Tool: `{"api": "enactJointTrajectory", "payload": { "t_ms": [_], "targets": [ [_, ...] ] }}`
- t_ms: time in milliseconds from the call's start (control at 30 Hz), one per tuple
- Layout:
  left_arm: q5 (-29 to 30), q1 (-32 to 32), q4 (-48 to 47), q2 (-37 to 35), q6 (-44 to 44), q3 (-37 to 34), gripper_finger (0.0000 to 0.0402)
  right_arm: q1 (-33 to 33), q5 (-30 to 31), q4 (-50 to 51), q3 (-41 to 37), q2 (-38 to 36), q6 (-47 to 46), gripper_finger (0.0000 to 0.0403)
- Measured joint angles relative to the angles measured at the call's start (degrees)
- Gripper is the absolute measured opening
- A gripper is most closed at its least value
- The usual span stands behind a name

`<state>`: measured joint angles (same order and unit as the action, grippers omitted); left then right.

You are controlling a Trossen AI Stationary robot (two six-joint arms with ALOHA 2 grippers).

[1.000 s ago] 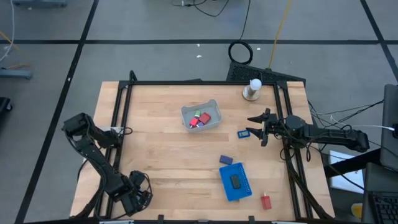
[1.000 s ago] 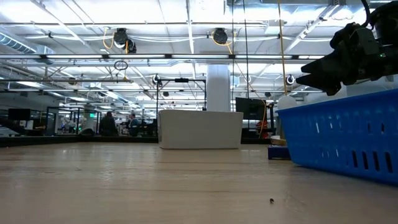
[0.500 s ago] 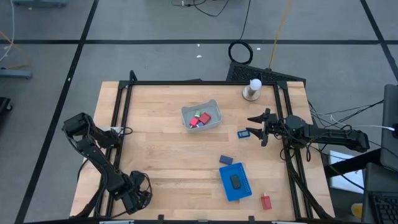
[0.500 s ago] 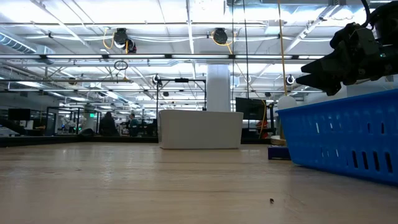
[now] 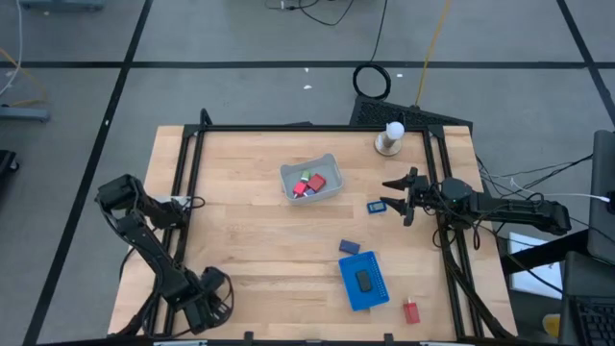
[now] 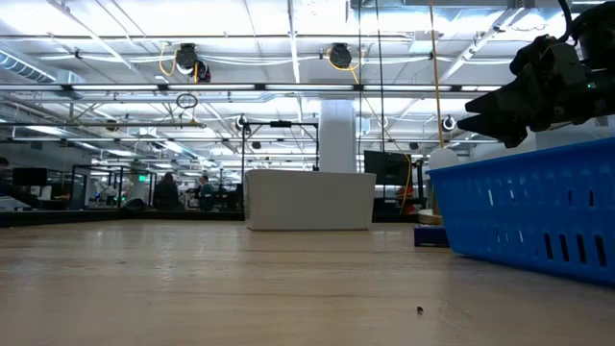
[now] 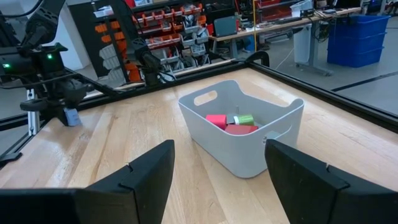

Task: Pick & Place Office items
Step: Put the blue charger adapter into the gray bin

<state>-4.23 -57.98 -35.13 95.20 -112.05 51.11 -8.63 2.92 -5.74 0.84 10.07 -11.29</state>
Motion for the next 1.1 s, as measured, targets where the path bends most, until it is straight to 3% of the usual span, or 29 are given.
{"api": "enactJointTrajectory", "payload": {
  "t_ms": [333, 733, 1100],
  "targets": [
    [3.1, -0.7, 6.3, 0.1, 7.6, 0.0, 0.0110, 0.0, 0.0, 0.0, 0.0, 0.0, 0.0, 0.0242],
    [15.6, -1.0, 17.6, 0.1, 17.8, 0.6, 0.0110, 0.0, 0.0, 0.0, 0.0, 0.0, 0.0, 0.0243],
    [19.5, 7.4, 17.7, -0.7, 34.7, 5.5, 0.0110, 0.0, 0.0, 0.0, 0.0, 0.0, 0.0, 0.0242]
  ]
}}
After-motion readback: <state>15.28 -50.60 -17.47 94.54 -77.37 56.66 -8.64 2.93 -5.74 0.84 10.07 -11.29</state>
